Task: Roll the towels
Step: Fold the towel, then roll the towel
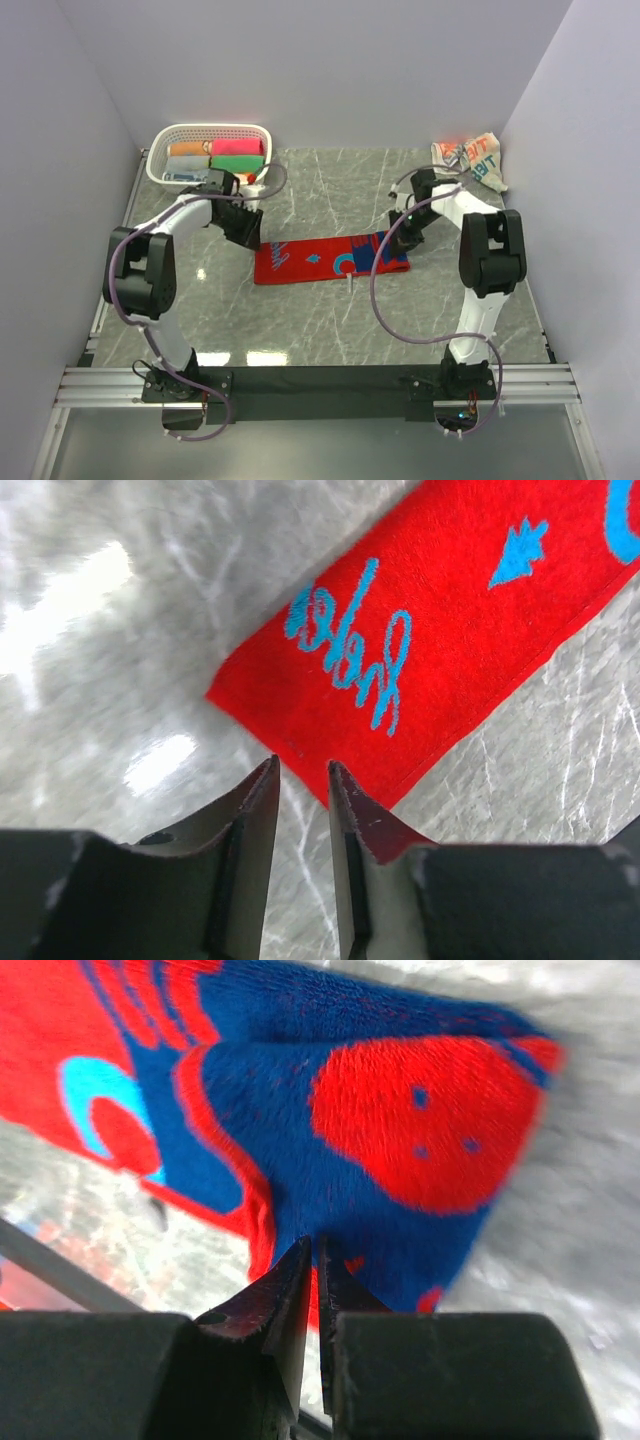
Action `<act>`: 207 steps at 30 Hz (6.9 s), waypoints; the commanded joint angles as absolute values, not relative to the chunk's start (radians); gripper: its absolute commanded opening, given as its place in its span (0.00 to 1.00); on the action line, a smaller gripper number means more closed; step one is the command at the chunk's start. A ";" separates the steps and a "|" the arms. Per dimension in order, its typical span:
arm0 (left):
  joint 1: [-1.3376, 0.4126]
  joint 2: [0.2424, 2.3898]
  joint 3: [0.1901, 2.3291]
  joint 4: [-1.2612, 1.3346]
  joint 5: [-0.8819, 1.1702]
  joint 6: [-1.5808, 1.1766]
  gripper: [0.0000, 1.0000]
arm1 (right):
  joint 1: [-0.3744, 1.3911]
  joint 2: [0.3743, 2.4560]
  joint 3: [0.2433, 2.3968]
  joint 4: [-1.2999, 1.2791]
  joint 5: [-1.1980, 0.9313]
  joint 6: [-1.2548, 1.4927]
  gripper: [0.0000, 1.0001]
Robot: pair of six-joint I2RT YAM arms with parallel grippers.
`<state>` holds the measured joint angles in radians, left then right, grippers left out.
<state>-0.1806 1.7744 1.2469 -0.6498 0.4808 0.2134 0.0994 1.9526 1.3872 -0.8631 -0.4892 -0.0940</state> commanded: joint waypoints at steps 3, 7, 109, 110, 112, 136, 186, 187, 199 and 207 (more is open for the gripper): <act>-0.218 1.858 1.284 -0.650 0.469 0.180 0.29 | 0.136 1.965 1.318 -0.801 -0.425 -0.086 0.13; -0.238 1.988 1.373 -0.685 0.407 0.179 0.25 | 0.167 1.911 1.240 -0.802 -0.449 -0.087 0.14; -0.848 1.561 0.859 0.103 0.163 0.463 0.64 | 0.268 2.036 1.009 -0.054 -0.887 0.482 0.23; -0.857 1.577 0.868 0.119 0.144 0.472 0.64 | 0.267 2.036 1.006 -0.054 -0.887 0.488 0.23; -0.882 1.614 0.879 0.130 0.134 0.480 0.65 | 0.268 2.033 1.002 -0.049 -0.881 0.498 0.22; -0.712 1.779 1.089 -0.492 0.567 0.508 0.10 | 0.120 1.850 1.137 -0.248 -0.885 0.350 0.45; -0.440 2.353 1.494 -0.980 0.894 0.403 0.32 | 0.824 1.644 0.920 -0.063 -0.456 -0.279 0.59; -0.437 2.352 1.490 -0.979 0.894 0.402 0.31 | 0.827 1.654 0.923 -0.058 -0.453 -0.273 0.59; -0.405 2.258 1.447 -0.986 0.959 0.440 0.36 | 0.828 1.712 0.907 -0.064 -0.456 -0.247 0.10; -0.273 2.040 1.341 -0.904 0.989 0.419 0.48 | 0.753 1.746 0.957 -0.120 -0.632 -0.195 0.00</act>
